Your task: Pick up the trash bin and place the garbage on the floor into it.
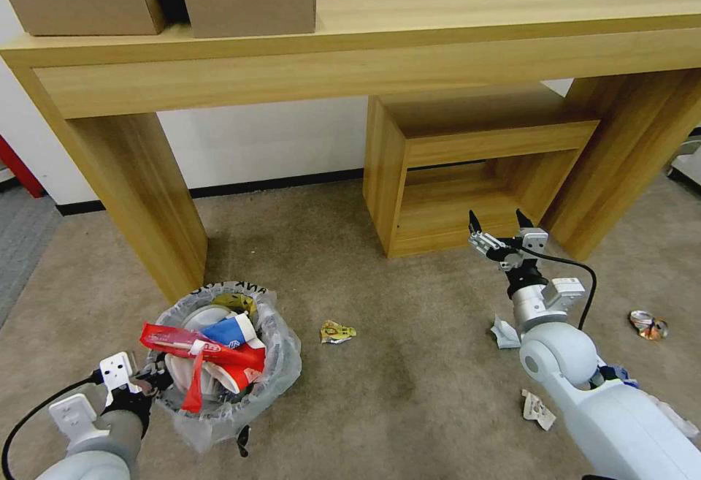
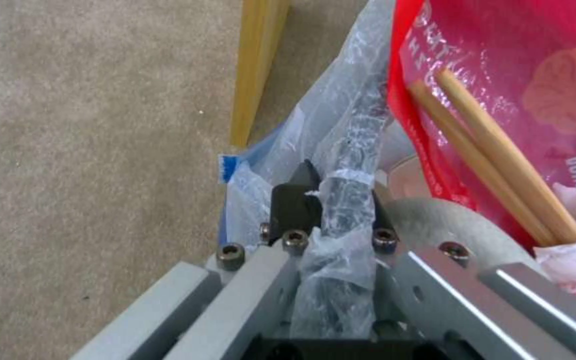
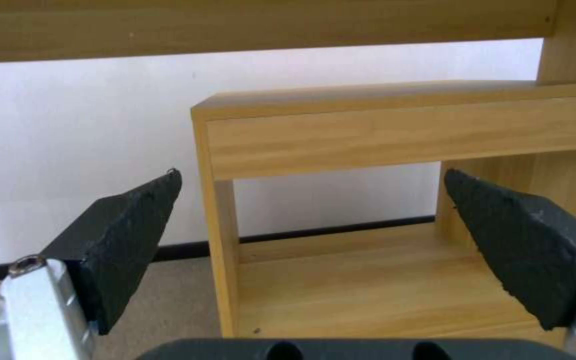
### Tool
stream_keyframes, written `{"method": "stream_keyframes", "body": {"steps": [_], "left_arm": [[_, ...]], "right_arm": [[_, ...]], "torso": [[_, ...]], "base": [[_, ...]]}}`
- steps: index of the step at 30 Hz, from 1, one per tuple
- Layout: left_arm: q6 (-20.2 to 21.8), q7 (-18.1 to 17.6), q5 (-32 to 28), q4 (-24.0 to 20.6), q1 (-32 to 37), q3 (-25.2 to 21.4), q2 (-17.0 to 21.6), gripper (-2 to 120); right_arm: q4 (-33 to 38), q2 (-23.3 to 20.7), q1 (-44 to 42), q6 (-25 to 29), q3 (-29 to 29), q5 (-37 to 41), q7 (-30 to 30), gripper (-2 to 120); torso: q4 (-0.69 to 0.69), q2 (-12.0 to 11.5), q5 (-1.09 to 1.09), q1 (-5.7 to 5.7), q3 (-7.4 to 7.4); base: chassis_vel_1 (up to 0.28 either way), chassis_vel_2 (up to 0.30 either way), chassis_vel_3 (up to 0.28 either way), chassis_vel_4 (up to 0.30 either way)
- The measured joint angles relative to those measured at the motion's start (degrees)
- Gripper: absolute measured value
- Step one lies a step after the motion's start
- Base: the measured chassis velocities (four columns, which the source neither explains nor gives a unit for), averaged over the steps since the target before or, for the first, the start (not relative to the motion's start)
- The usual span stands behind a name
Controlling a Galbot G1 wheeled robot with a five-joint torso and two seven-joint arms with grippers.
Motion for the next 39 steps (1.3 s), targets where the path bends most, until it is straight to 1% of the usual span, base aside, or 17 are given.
{"method": "stream_keyframes", "body": {"steps": [5, 9, 12, 13, 16, 18, 20, 21, 22, 24, 25, 27, 28, 34, 36, 38, 39], "left_arm": [[0.0, 0.0, 0.0, 0.0, 0.1, 0.0, 0.0, 1], [0.0, 0.0, 0.1, 0.0, 0.2, 0.0, 0.0, 1], [0.0, 0.0, 0.2, 0.0, 0.4, 0.0, 0.1, 1], [0.0, 0.0, 0.2, 0.0, 0.4, 0.0, 0.1, 1], [0.0, 0.0, 0.2, 0.2, 0.2, 0.0, 0.0, 1], [0.0, 0.0, 0.3, 0.2, 0.2, 0.0, 0.0, 1], [0.0, 0.0, 0.3, 0.3, 0.0, 0.0, -0.1, 1], [0.0, 0.0, 0.3, 0.3, 0.0, 0.0, -0.1, 1], [0.0, 0.0, 0.3, 0.4, -0.1, 0.0, -0.2, 1], [0.0, -0.1, 0.3, 0.7, -0.3, 0.0, -0.4, 1], [0.0, -0.1, 0.3, 0.7, -0.3, 0.0, -0.4, 1], [0.0, -0.1, 0.4, 1.3, -0.6, 0.0, -0.7, 1], [0.0, -0.1, 0.4, 1.6, -0.7, 0.0, -0.7, 1], [0.1, -0.2, 0.4, 2.4, -1.5, 0.1, -1.0, 1], [0.2, -0.4, 0.4, 2.7, -1.9, 0.2, -1.2, 1], [0.2, -0.4, 0.4, 2.8, -2.0, 0.2, -1.3, 1], [0.2, -0.4, 0.4, 3.1, -2.2, 0.2, -1.5, 1]], "right_arm": [[0.4, -0.2, 0.1, 0.1, -0.7, 1.5, -0.5, 100], [0.7, -0.9, 0.9, -1.2, -2.4, 5.6, -0.4, 100], [1.5, -2.1, 2.9, -6.2, -5.5, 12.0, 2.3, 100], [1.5, -2.1, 2.9, -6.2, -5.5, 12.0, 2.3, 100], [1.5, -2.5, 5.8, -12.5, -8.9, 17.6, 5.5, 100], [1.6, -2.6, 6.3, -13.5, -9.4, 18.5, 6.0, 100], [1.6, -2.6, 9.5, -18.3, -13.5, 24.4, 9.8, 100], [1.6, -2.6, 9.5, -18.3, -13.5, 24.4, 9.8, 100], [1.4, -2.4, 10.9, -19.8, -15.4, 26.8, 11.4, 100], [0.8, -1.2, 14.0, -24.6, -19.0, 33.1, 16.0, 100], [0.8, -1.2, 14.0, -24.6, -19.0, 33.1, 16.0, 100], [-0.1, -0.2, 17.2, -30.7, -22.0, 39.3, 20.8, 100], [-0.7, 0.2, 18.4, -31.9, -23.5, 40.5, 21.8, 100], [-4.6, 2.1, 23.3, -36.3, -29.3, 43.6, 24.5, 100], [-7.8, 4.2, 25.4, -37.4, -32.0, 45.0, 25.9, 100], [-8.7, 5.0, 25.9, -37.7, -32.6, 45.5, 26.6, 100], [-10.8, 7.1, 26.8, -38.6, -33.8, 46.9, 28.4, 100]], "torso": [[0.0, 0.0, 0.0, 0.0, 0.0], [0.0, 0.0, 0.01, 0.0, 0.0], [0.0, 0.0, 0.0, 0.0, 0.0], [0.0, 0.0, 0.0, 0.0, 0.0], [0.0, 0.0, 0.0, 0.0, 0.0], [-0.01, 0.0, -0.01, 0.0, 0.0], [0.0, 0.0, 0.0, 0.0, 0.0], [0.0, 0.0, 0.0, 0.0, 0.0], [0.0, 0.0, 0.0, 0.0, 0.0], [0.0, 0.0, 0.01, 0.0, 0.0], [0.0, 0.0, 0.01, 0.0, 0.0], [0.01, 0.0, -0.01, 0.0, 0.0], [0.0, 0.0, -0.02, 0.0, 0.0], [0.0, 0.0, -0.02, 0.0, 0.0], [-0.01, 0.0, -0.01, 0.0, 0.0], [0.0, 0.0, -0.01, 0.0, 0.0], [-0.01, 0.0, 0.0, 0.0, 0.0]], "base": [[0.0, 0.0, 0.0, 0.0], [0.0, 0.0, 0.0, 0.0], [0.0, 0.0, 0.0, 0.0], [0.0, 0.0, 0.0, 0.0], [0.0, 0.0, 0.0, 0.0], [0.0, 0.0, 0.0, 0.0], [0.0, 0.0, 0.0, 0.0], [0.0, 0.0, 0.0, 0.0], [0.0, 0.0, 0.0, 0.0], [0.0, 0.0, 0.0, 0.0], [0.0, 0.0, 0.0, 0.0], [0.0, 0.0, 0.0, 0.0], [0.0, 0.0, 0.0, 0.0], [0.0, 0.0, 0.0, 0.0], [0.0, 0.0, 0.0, 0.0], [0.0, 0.0, 0.0, 0.0], [0.0, 0.0, 0.0, 0.0]]}}
